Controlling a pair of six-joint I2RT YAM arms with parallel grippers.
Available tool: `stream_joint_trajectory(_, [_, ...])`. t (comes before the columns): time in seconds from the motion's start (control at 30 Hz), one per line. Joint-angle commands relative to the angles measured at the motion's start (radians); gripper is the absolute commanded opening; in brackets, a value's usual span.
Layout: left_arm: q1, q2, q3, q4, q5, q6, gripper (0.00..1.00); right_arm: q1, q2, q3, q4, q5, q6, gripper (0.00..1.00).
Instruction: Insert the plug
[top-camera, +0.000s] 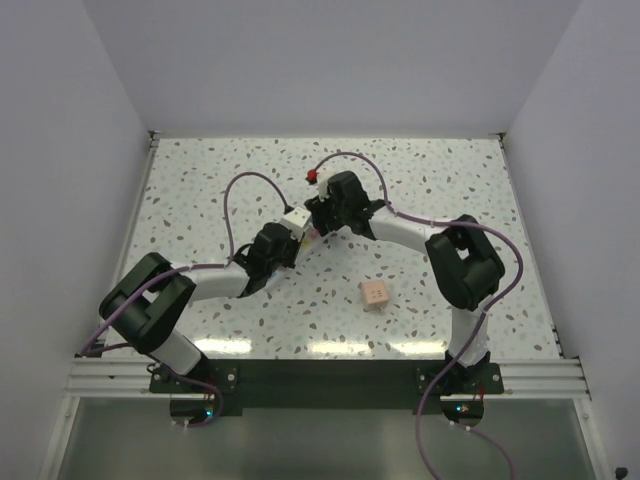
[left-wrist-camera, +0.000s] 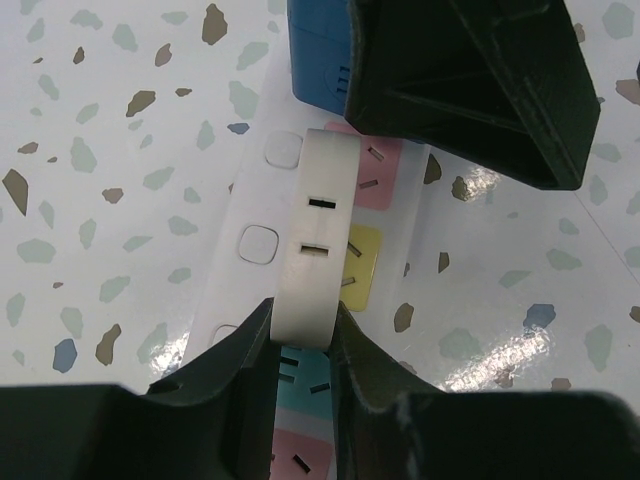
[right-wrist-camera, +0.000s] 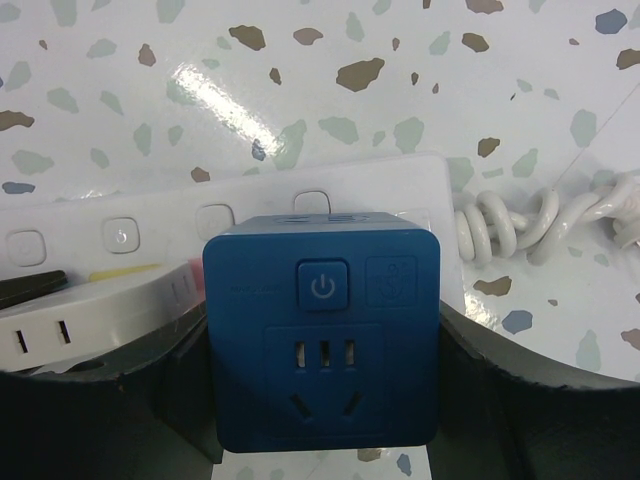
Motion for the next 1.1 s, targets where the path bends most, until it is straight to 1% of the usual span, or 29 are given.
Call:
stream_joint_trajectory(0.0, [-0.008, 0.038, 0.013, -0.024, 0.107, -0.01, 0.14, 0.037, 0.174, -0.09, -0.234, 0.007, 0.091, 0.0])
stream_joint_trajectory(0.17, [-0.008, 0.043, 0.007, -0.015, 0.168, 0.008, 0.1, 0.068, 0.182, -0.132, -0.217, -0.024, 0.082, 0.0])
stream_joint_trajectory(0.33, [-0.008, 0.042, -0.002, -0.003, 0.263, 0.019, 0.08, 0.1, 0.124, -0.165, -0.222, -0.015, 0.096, 0.0])
stream_joint_trajectory(0.47, [-0.011, 0.043, -0.01, 0.01, 0.346, 0.036, 0.05, 0.101, 0.064, -0.207, -0.219, -0.042, 0.113, 0.0])
stream_joint_trajectory(0.5, [-0.014, 0.045, -0.011, 0.011, 0.375, 0.039, 0.04, 0.101, 0.059, -0.215, -0.214, -0.044, 0.116, 0.0])
stream_joint_trajectory(0.7, [-0.026, 0.049, -0.005, 0.005, 0.439, 0.061, 0.01, 0.101, 0.06, -0.227, -0.214, -0.062, 0.128, 0.0])
stream_joint_trajectory(0.87, [-0.037, 0.054, -0.005, 0.002, 0.43, 0.065, 0.0, 0.089, 0.044, -0.232, -0.22, -0.038, 0.131, 0.0])
stream_joint_trajectory(1.0, [-0.037, 0.081, 0.018, -0.021, 0.409, 0.068, 0.0, 0.052, 0.073, -0.213, -0.211, -0.064, 0.14, 0.0])
stream_joint_trajectory(1.07, [-0.039, 0.081, 0.018, -0.023, 0.406, 0.067, 0.0, 0.046, 0.088, -0.209, -0.214, -0.052, 0.154, 0.0])
